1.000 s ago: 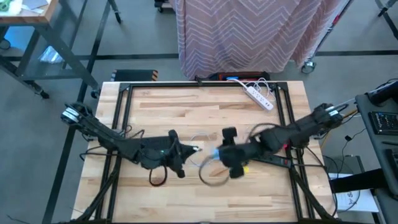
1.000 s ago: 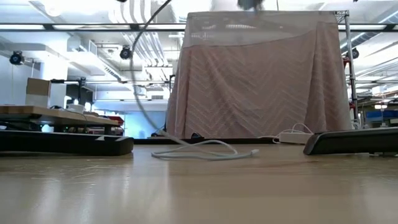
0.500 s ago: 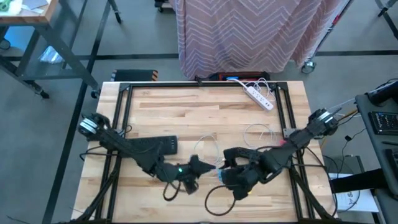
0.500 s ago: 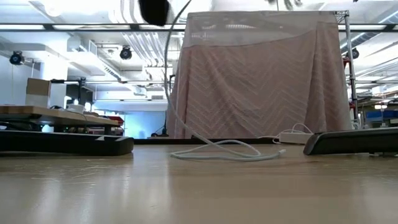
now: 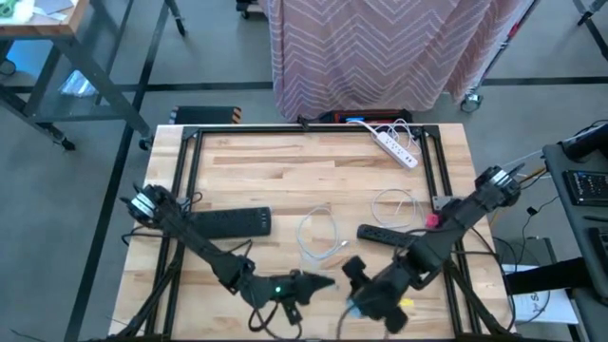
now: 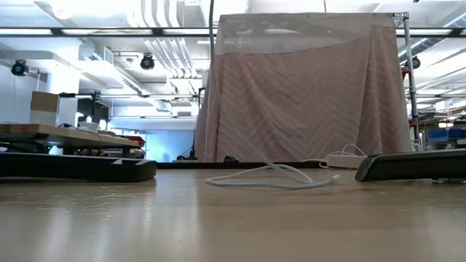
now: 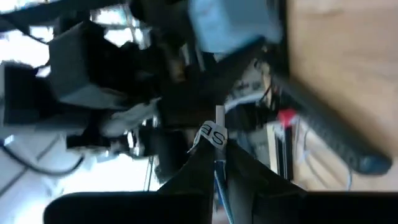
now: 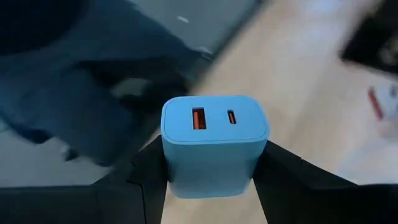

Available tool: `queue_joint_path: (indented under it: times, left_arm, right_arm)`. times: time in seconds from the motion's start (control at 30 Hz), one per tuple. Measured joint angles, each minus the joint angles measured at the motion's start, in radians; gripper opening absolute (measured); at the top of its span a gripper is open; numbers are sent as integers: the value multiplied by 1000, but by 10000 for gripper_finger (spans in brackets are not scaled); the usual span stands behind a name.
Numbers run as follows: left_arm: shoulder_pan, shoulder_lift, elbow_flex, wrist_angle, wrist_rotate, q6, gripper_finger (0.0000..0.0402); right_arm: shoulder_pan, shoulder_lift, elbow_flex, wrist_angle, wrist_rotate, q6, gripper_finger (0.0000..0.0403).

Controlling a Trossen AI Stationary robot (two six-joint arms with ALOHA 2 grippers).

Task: Insert USB
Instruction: Insert the left white charger cable into the white charger adapter

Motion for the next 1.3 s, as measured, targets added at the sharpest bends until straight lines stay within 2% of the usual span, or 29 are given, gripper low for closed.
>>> queue_joint_path:
  times: [0.1, 0.17, 0.33, 0.4, 0.53, 0.63, 0.73, 0.8, 0.87, 0.97, 1.03, 1.13, 1.23, 1.3]
  left_arm:
    - [-11, 5, 5, -5, 11, 15, 9]
    - [-12, 4, 7, 4, 10, 17, 9]
    - [-14, 3, 7, -10, 10, 28, 9]
    - [-14, 3, 5, -18, 10, -13, 9]
    - [-7, 2, 7, -17, -22, -336, 9]
    - [17, -14, 31, -75, -86, -554, 9]
    - [56, -44, 65, -256, -115, -858, 9]
    - [96, -60, 102, -446, -75, -1120, 9]
    - [149, -62, 148, -643, 7, -1374, 9]
    - [219, -58, 192, -812, 120, -1632, 9]
    - [244, -50, 191, -832, 145, -1678, 9]
    - [242, -45, 156, -826, 125, -1667, 9]
    - [223, -46, 117, -773, 25, -1570, 9]
    - [205, -46, 95, -717, -47, -1453, 9]
  right_arm:
    - [15, -2, 0, 43, -133, -77, 175]
    - [22, -2, -2, 62, -175, -112, 175]
    - [26, 10, -17, 64, -182, -133, 175]
    - [26, 8, -27, 72, -170, -106, 175]
    - [22, -4, -31, -8, 17, 31, 175]
    - [8, -28, 0, -198, 232, 194, 175]
    - [-19, -39, 24, -388, 452, 353, 175]
    - [-48, -40, 36, -498, 537, 423, 175]
    - [-82, -40, 36, -563, 572, 448, 175]
    - [-149, -22, 23, -570, 549, 430, 175]
    - [-195, 10, 18, -554, 483, 375, 175]
    - [-236, 57, 18, -516, 389, 277, 175]
    - [-245, 73, 18, -497, 341, 222, 175]
    - [-252, 73, 18, -461, 283, 193, 175]
